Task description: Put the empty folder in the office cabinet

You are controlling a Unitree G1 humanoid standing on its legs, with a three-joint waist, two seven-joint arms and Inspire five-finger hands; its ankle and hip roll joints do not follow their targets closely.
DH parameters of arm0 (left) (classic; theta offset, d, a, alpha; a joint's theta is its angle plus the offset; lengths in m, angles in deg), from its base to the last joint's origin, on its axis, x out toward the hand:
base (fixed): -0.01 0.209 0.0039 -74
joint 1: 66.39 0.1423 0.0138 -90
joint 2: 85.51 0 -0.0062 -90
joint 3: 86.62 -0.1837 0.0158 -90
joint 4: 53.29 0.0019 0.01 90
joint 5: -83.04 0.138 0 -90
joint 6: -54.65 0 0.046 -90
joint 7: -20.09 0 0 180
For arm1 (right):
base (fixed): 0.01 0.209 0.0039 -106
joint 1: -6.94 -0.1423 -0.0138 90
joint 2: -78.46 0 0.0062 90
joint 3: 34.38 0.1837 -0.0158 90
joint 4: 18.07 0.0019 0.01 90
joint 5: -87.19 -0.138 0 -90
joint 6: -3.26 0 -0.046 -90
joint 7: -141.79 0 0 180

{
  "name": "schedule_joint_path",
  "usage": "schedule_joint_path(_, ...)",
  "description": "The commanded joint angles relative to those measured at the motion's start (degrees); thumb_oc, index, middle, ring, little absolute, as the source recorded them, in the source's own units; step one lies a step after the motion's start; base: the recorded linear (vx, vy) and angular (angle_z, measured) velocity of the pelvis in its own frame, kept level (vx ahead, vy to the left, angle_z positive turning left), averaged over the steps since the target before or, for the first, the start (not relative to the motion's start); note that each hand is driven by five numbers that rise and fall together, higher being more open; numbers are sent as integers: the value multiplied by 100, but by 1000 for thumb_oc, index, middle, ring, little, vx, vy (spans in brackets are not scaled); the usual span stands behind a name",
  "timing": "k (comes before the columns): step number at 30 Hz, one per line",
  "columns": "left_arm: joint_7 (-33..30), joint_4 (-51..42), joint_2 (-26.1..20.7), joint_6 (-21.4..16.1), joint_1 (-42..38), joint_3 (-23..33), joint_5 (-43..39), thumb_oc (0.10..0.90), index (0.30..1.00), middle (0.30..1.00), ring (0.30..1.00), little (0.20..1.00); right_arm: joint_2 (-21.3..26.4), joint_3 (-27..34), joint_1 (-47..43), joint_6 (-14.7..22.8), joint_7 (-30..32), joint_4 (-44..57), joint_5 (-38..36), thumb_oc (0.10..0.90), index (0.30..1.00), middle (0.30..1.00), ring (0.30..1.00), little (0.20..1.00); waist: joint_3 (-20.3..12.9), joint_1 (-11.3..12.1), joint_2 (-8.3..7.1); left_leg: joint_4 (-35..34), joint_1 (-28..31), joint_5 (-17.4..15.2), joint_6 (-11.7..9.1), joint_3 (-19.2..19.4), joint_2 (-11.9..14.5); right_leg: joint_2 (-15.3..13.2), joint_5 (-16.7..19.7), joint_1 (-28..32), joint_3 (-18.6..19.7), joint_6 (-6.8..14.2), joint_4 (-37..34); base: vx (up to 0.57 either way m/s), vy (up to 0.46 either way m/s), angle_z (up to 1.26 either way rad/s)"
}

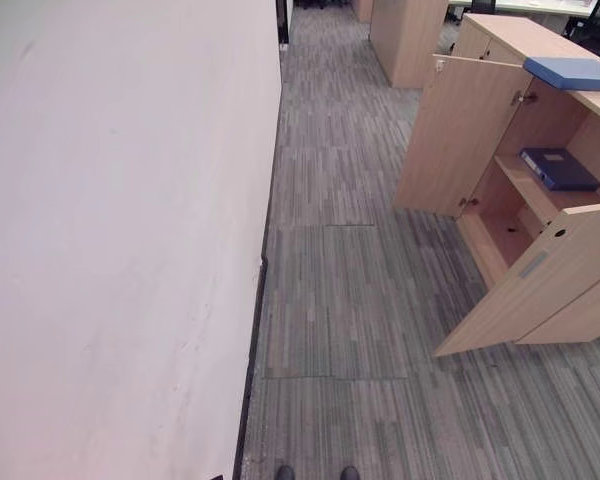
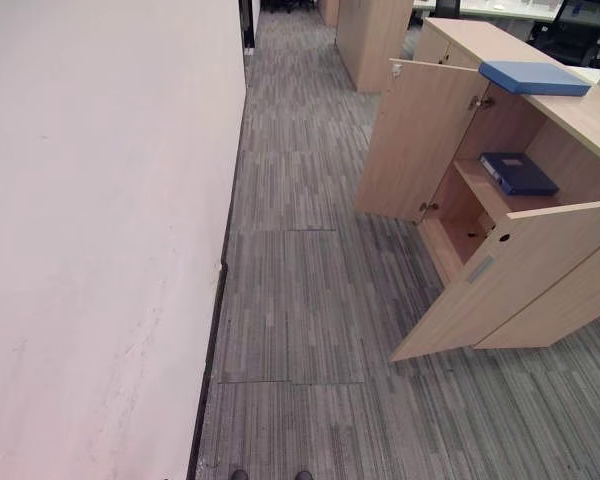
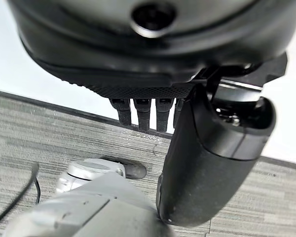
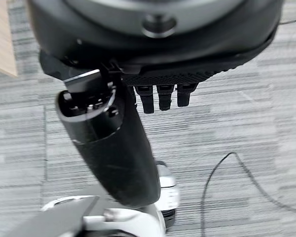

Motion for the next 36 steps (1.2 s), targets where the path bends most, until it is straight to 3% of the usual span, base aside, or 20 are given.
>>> schedule_joint_path(1,-32,82,6,-4,-154,-91,184,800,900,900,900,900,-2,-270,-349,27,-94,-125,337,800,900,900,900,900,177,10,-374,1605,-219,-1214,205,369,-600,-123,-73,-293,176,193,318,12,-213,13)
schedule_joint_path(3,-105,23,-14,-22,-184,-55,79,800,900,900,900,900,84,-343,-464,-4,-46,-175,454,800,900,900,900,900,375,140,-385,2800,-863,-984,264,322,-493,-71,-161,-160,155,76,337,42,-186,16)
schedule_joint_path(5,-116,24,9,-25,-172,-16,-31,800,900,900,900,900,154,-332,-499,-12,-16,-200,478,800,900,900,900,900,441,213,-354,3112,-1403,-872,375,301,-521,-55,-258,-96,155,29,359,67,-64,3)
schedule_joint_path(7,-104,80,44,-12,-80,99,-110,800,900,900,900,900,194,-316,-526,-10,-20,-176,487,800,900,900,900,900,425,358,-330,2568,-1632,-872,440,163,-738,-31,-321,51,259,56,293,181,23,1)
schedule_joint_path(10,-102,204,79,4,12,206,-176,800,900,900,900,900,209,-368,-553,10,-12,-132,546,800,900,900,900,900,352,514,-207,1390,-1838,-46,260,-196,-858,142,-487,277,315,30,169,261,39,-7)
schedule_joint_path(12,-98,243,86,9,64,208,-165,800,900,900,900,900,211,-384,-559,20,-2,-121,571,800,900,900,900,900,385,581,-181,741,-1935,166,207,-290,-858,189,-604,449,372,12,137,270,59,13)
schedule_joint_path(13,-102,297,82,4,103,219,-151,800,900,900,900,900,219,-400,-600,34,14,-100,574,800,900,900,900,900,401,693,-120,-87,-2078,412,153,-359,-802,266,-738,669,534,-16,106,315,100,17)
schedule_joint_path(16,-68,470,97,30,244,340,-124,800,900,900,900,900,180,-312,-583,44,-19,-140,507,800,900,900,900,900,268,835,-104,-576,-2116,551,128,-366,-705,305,-897,975,858,-4,43,355,151,-24)
schedule_joint_path(19,-72,516,77,22,327,400,-109,800,900,900,900,900,93,-230,-481,43,-31,-179,503,800,900,900,900,900,70,795,-111,-272,-2050,1028,135,-237,-639,198,-1022,1035,846,43,37,394,254,-70)
schedule_joint_path(21,-67,499,64,14,327,401,-96,800,900,900,900,900,72,-222,-464,46,-41,-198,497,800,900,900,900,900,9,814,-147,-107,-2086,974,181,-182,-656,104,-1037,1050,831,101,57,303,228,-24)
schedule_joint_path(22,-29,471,41,1,340,395,-13,800,900,900,900,900,40,-161,-426,53,-94,-240,500,800,900,900,900,900,-185,853,-221,392,-2202,717,312,-28,-767,-206,-1022,1052,759,330,263,388,295,-16)
schedule_joint_path(25,-21,459,-17,9,337,421,14,800,900,900,900,900,34,-146,-415,62,-159,-197,489,800,900,900,900,900,-276,913,-251,524,-2059,475,451,111,-829,-538,-564,833,680,610,910,350,310,-40)
schedule_joint_path(26,-26,431,-86,5,307,401,35,800,900,900,900,900,64,-195,-463,103,-185,-66,507,800,900,900,900,900,-236,938,-212,461,-1728,280,640,254,-933,-930,414,394,512,842,2099,199,234,-48)
schedule_joint_path(27,-26,431,-85,5,307,401,35,800,900,900,900,900,66,-194,-463,103,-185,-66,507,800,900,900,900,900,-244,941,-205,460,-1738,283,639,254,-925,-922,422,384,515,840,2095,402,516,-48)
schedule_joint_path(28,-34,395,-164,25,279,368,86,800,900,900,900,900,68,-231,-529,149,-161,171,446,800,900,900,900,900,-164,845,-20,239,-1140,138,782,270,-955,-1301,916,-121,12,685,3295,300,403,-31)
schedule_joint_path(30,-45,377,-232,32,271,352,119,800,900,900,900,900,54,-269,-583,180,-140,359,394,800,900,900,900,900,-78,739,108,20,-584,-65,832,189,-978,-1607,879,-456,-476,639,3688,336,360,5)
schedule_joint_path(31,-43,375,-231,32,265,357,121,800,900,900,900,900,55,-270,-587,177,-137,367,391,800,900,900,900,900,-45,711,130,8,-581,-11,842,177,-964,-1612,883,-442,-550,577,3701,314,154,22)
schedule_joint_path(32,-65,388,-246,45,205,201,265,800,900,900,900,900,-202,-356,-1212,132,110,209,245,800,900,900,900,900,36,750,281,-34,-263,-119,844,-20,-937,-1550,325,-674,-938,429,3414,243,100,21)
schedule_joint_path(33,-82,346,-217,29,212,189,312,800,900,900,900,900,-164,-259,-1186,157,78,265,189,800,900,900,900,900,108,716,368,-33,-144,-152,850,-93,-944,-1515,237,-860,-1026,435,3204,406,123,43)
schedule_joint_path(36,-77,420,-179,34,311,178,418,800,900,900,900,900,-73,-159,-1186,101,115,199,255,800,900,900,900,900,314,591,412,-39,240,-371,749,-241,-975,-1172,386,-1237,-1128,575,1573,258,-2,49)
